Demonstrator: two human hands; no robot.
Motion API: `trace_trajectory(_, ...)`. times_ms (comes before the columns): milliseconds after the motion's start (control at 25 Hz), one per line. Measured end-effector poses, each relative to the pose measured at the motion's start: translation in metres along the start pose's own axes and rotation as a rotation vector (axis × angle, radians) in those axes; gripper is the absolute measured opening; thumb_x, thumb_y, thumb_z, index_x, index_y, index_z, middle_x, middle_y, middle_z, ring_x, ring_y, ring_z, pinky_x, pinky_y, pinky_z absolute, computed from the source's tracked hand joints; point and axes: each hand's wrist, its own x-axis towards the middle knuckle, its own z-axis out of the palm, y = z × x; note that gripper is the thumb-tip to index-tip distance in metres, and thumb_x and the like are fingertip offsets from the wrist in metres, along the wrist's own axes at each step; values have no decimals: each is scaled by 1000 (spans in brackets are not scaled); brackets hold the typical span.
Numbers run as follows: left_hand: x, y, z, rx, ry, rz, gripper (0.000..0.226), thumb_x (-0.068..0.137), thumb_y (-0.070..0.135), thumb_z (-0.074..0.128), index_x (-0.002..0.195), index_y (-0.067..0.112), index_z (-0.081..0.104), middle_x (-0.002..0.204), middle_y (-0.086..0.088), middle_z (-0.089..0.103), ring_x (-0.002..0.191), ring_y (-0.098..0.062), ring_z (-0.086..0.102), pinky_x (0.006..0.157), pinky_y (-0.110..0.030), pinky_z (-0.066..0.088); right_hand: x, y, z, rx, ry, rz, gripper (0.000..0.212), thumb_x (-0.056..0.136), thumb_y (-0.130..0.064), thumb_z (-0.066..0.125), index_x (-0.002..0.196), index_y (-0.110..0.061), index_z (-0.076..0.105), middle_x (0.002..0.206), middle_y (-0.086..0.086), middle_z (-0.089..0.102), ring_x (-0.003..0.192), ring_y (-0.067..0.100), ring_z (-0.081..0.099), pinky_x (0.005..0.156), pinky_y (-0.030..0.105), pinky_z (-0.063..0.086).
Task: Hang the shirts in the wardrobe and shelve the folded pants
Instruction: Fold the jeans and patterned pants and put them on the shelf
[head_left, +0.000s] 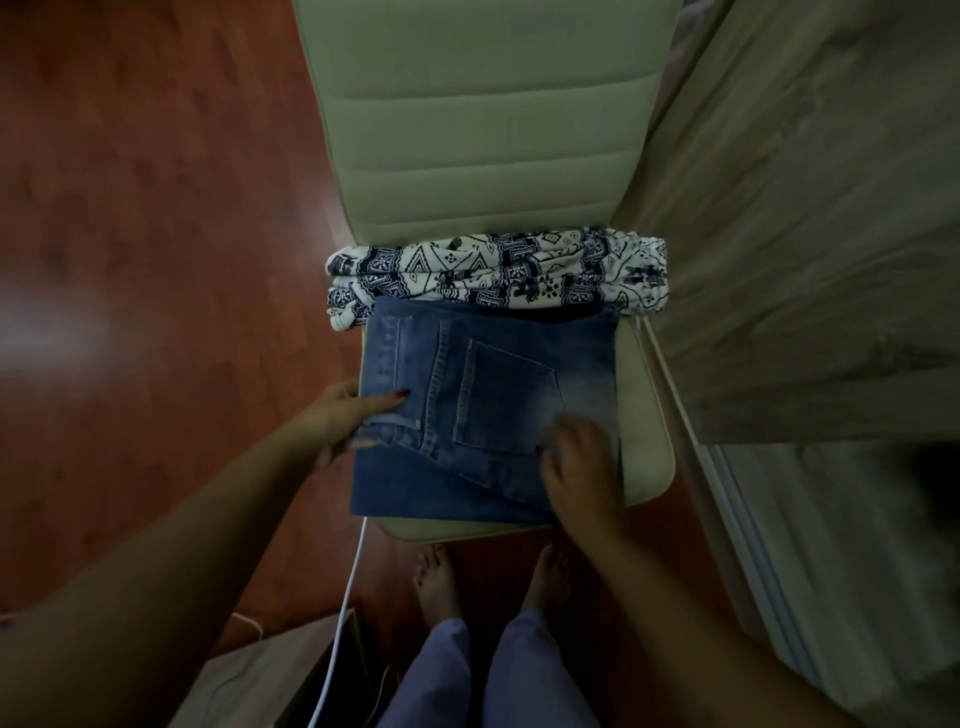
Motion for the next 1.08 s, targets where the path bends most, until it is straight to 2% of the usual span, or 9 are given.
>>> trace_trajectory(80, -10, -17, -13, -52, -47, -55, 32, 84, 8, 66, 114, -1, 61, 97, -16, 74, 79, -20, 74, 57, -26, 60, 5, 8, -10, -115, 176, 111, 31, 84, -16, 62, 113, -8, 58, 128, 16, 50, 112, 33, 50, 88, 41, 48)
trace_trajectory(200, -8, -40, -23, 81, 31, -53, 27, 84, 6, 66, 110, 0, 62, 108, -18, 70, 71, -15, 73, 56, -24, 58, 4, 25, -4, 18, -18, 171, 61, 86, -15, 63, 142, -11, 37, 149, 15, 32, 132, 34, 36, 101, 42, 41)
trace_trajectory(360, 8, -33, -22, 224, 107, 94, 34, 81, 23, 71, 111, 10, 61, 104, -7, 70, 88, -22, 69, 77, -39, 59, -2, 40, 11, -80, -105, 130, 70, 90, -23, 60, 147, -3, 25, 157, 12, 19, 139, 32, 31, 108, 41, 38)
trace_trajectory(520, 15, -26, -16, 256, 226, 180, 29, 82, 20, 70, 106, 7, 61, 99, -5, 69, 86, -20, 68, 68, -32, 55, 9, 40, 3, -77, 47, 246, 57, 82, -14, 68, 134, -8, 44, 148, 17, 27, 117, 37, 43, 92, 44, 48)
trace_trajectory(640, 13, -24, -10, 98, 139, 95, 20, 84, 14, 67, 102, 18, 58, 104, -4, 67, 87, -17, 66, 69, -31, 55, 25, 47, -4, 245, -19, 415, 49, 83, -2, 63, 127, -11, 45, 133, 16, 34, 108, 31, 48, 85, 33, 46)
trace_trajectory(760, 9, -24, -8, 142, 52, 10, 22, 82, 13, 68, 102, 14, 60, 104, -7, 68, 93, -22, 67, 74, -35, 55, 40, 70, -14, 301, -57, 281, 40, 82, -2, 63, 119, -7, 49, 117, 18, 47, 99, 25, 53, 75, 26, 42)
trace_trajectory(880, 2, -25, 5, 169, -10, -95, 29, 81, 18, 68, 107, 8, 60, 108, -12, 68, 98, -27, 65, 74, -36, 54, 50, 95, -24, 216, -71, 224, 31, 83, -12, 64, 112, -13, 55, 110, 13, 56, 96, 24, 58, 78, 36, 51)
trace_trajectory(960, 1, -18, 12, 179, 99, -62, 39, 82, 35, 64, 109, 7, 58, 108, -14, 66, 97, -29, 65, 73, -36, 53, 55, 96, -33, 288, -54, 225, 20, 84, -14, 64, 103, -13, 56, 104, 10, 55, 91, 24, 57, 77, 40, 52)
trace_trajectory(1080, 25, 15, 1, 129, 349, 134, 61, 81, 52, 58, 117, 5, 50, 116, -13, 59, 104, -29, 59, 77, -35, 52, 104, 84, -59, 590, 81, 495, 9, 89, -24, 59, 93, -18, 55, 89, 4, 58, 77, 21, 58, 61, 34, 49)
